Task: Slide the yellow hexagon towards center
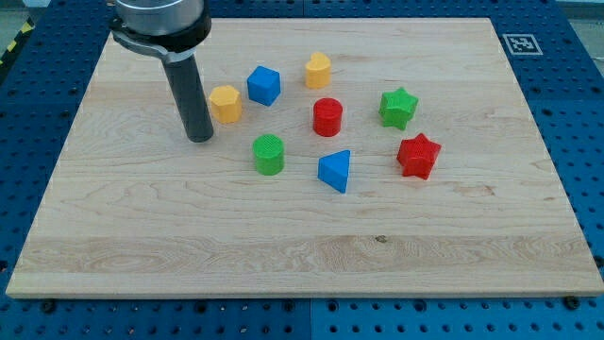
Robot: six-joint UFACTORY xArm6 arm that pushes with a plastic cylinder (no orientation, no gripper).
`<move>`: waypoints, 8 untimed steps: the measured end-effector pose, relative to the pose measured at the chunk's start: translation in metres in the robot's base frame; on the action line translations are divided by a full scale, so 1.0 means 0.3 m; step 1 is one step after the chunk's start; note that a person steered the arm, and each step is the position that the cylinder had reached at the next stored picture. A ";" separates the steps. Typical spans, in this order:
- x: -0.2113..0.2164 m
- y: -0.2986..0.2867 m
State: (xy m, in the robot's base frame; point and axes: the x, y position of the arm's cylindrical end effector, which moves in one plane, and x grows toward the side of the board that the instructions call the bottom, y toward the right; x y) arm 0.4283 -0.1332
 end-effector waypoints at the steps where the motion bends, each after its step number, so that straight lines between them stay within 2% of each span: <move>1: 0.000 0.000; 3: -0.001 0.003; 5: -0.170 -0.052; 8: -0.155 0.160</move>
State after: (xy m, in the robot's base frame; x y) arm 0.3818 -0.0851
